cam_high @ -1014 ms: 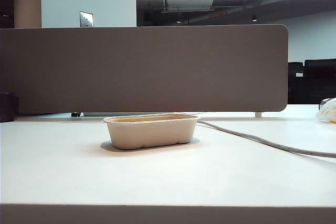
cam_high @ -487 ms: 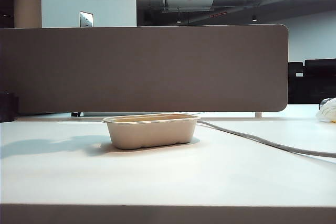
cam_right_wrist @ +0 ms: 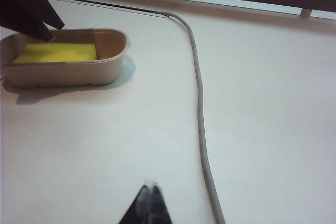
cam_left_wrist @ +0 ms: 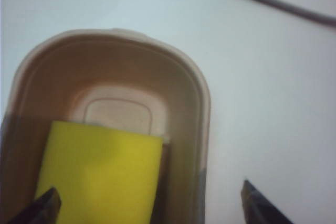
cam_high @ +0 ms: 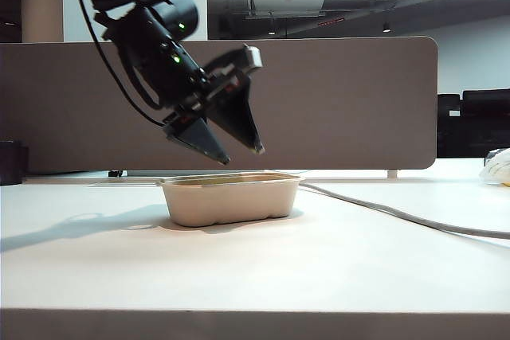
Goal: Take out the cleaning sponge from the paper lunch box and place it on the table.
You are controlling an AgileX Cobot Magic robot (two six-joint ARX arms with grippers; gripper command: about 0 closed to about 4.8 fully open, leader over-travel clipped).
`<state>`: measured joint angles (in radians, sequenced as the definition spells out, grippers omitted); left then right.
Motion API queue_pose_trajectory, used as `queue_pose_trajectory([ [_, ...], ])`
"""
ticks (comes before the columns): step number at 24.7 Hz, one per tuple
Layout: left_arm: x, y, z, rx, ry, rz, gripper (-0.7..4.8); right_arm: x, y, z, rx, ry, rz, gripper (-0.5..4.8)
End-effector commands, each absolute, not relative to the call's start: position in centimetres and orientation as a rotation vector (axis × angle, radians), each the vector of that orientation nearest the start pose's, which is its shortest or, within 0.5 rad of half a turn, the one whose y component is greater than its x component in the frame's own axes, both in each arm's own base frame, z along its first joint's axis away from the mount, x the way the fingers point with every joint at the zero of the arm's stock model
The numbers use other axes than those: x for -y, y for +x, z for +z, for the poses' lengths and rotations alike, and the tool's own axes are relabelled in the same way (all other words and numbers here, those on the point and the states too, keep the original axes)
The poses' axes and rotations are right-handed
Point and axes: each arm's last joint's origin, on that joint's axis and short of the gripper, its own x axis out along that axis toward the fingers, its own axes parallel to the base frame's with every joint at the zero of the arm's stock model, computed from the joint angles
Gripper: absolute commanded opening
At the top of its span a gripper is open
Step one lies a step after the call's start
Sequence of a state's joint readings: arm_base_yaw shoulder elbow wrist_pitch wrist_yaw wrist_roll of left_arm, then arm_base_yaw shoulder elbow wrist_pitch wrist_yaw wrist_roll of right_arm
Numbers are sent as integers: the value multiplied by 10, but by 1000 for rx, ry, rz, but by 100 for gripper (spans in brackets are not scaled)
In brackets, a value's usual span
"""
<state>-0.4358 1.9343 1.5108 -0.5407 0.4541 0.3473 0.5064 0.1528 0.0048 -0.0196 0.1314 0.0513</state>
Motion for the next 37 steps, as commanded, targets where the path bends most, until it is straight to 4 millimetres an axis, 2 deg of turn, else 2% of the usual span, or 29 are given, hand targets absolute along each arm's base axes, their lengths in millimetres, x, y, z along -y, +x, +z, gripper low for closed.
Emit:
queue_pose_trajectory([
  [1, 196, 372, 222, -820, 399, -929, 421, -48, 94, 153, -154, 3, 369, -5],
  [6, 197, 379, 206, -847, 446, -851, 421, -48, 94, 153, -154, 3, 369, -5],
  [16, 198, 383, 178, -943, 458, -843, 415, -48, 94, 153, -154, 3, 368, -5],
  [18, 198, 383, 174, -961, 464, -838, 312, -48, 94, 153, -154, 3, 368, -5],
  [19, 198, 383, 171, -974, 477, -828, 119, -48, 94, 153, -154, 3, 369, -5],
  [20, 198, 383, 170, -977, 488, -836, 22, -48, 94, 153, -154, 3, 368, -5],
  [21, 198, 383, 170, -977, 494, -838, -10, -48, 94, 153, -154, 3, 368, -5],
  [23, 198, 383, 170, -975, 495, -839, -6, -48, 94, 152, -155, 3, 368, -5],
  [25, 198, 383, 174, -956, 495, -837, -6, -48, 94, 152, -155, 3, 368, -5],
  [30, 198, 384, 211, -855, 478, -829, -6, -48, 94, 153, -154, 3, 369, -5],
  [33, 197, 379, 243, -769, 475, -826, -5, -48, 94, 153, -154, 3, 368, -5],
  [35, 193, 371, 275, -690, 469, -811, -6, -48, 94, 153, -153, 3, 369, -5],
  [37, 188, 361, 293, -673, 462, -791, -6, -48, 94, 153, -152, 4, 369, -5],
])
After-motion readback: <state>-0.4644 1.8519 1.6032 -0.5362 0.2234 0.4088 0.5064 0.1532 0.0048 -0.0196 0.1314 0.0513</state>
